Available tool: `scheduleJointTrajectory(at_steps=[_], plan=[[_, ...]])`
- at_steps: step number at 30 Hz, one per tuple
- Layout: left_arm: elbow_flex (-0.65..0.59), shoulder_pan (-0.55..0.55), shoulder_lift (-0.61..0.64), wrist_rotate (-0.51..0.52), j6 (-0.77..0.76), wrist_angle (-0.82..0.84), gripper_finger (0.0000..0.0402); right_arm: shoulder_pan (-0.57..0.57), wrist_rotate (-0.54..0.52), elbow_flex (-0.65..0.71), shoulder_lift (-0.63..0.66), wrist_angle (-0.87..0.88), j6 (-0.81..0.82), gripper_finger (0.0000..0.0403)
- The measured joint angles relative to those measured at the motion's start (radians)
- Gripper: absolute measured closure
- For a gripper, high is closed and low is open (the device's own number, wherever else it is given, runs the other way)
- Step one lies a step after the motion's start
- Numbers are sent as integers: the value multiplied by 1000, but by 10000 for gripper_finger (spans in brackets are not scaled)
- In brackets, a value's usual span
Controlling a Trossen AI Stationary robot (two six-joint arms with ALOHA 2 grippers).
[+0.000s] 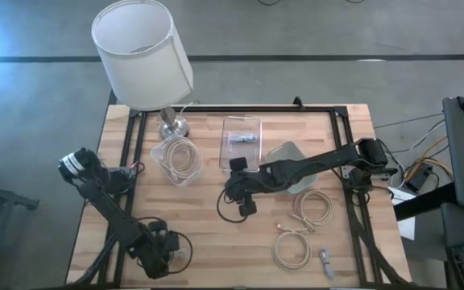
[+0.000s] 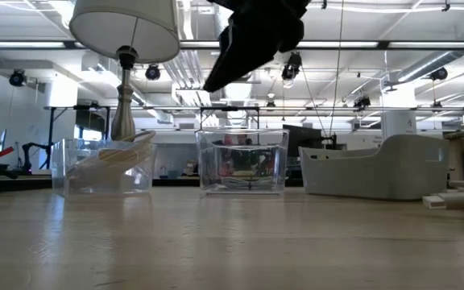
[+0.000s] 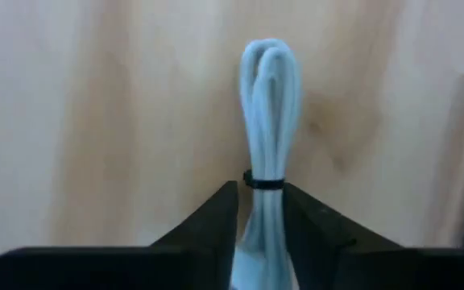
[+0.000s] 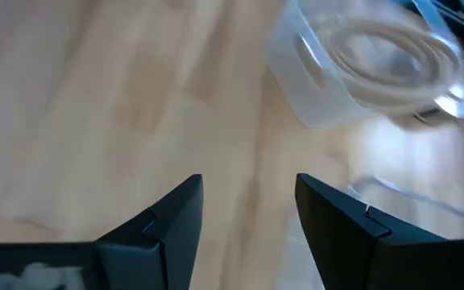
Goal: Pick & Place USB Port
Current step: Put the blue charger cable into the transparent bin
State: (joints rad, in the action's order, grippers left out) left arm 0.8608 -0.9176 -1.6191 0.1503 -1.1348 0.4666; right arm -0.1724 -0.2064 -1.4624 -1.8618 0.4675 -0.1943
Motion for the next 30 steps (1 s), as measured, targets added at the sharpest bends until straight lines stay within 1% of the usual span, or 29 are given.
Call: scheduleJointTrajectory(at_steps=[2,5,7,8,9,11,13,17,19,23,24,27,30], plan=[[3,11,13,109,43,14,340,0,88,1,0,-28,0,211],[21,22,33,286,99,-4,380,-1,264,1,0,-98,17,216],[26,37,35,375,136,4,381,-1,375,3,0,-149,41,219],[29,48,35,420,152,5,381,-2,411,5,0,-171,49,220],[34,59,35,463,172,4,378,-6,425,7,0,-183,53,222],[45,83,36,535,202,-3,367,-14,421,7,0,-188,47,224],[52,111,36,578,244,-2,360,-21,417,8,0,-188,24,227],[64,177,36,661,360,-49,365,-32,417,10,0,-189,4,231],[68,199,36,679,431,-89,371,-32,403,10,0,-189,7,232],[71,219,36,697,594,-210,373,-31,310,10,0,-183,-3,232],[71,220,36,704,626,-235,371,-30,301,10,0,-179,-8,232],[71,222,37,749,664,-258,369,-30,296,11,0,-168,-9,232],[71,223,47,759,666,-249,369,-30,296,11,0,-142,-8,232]])
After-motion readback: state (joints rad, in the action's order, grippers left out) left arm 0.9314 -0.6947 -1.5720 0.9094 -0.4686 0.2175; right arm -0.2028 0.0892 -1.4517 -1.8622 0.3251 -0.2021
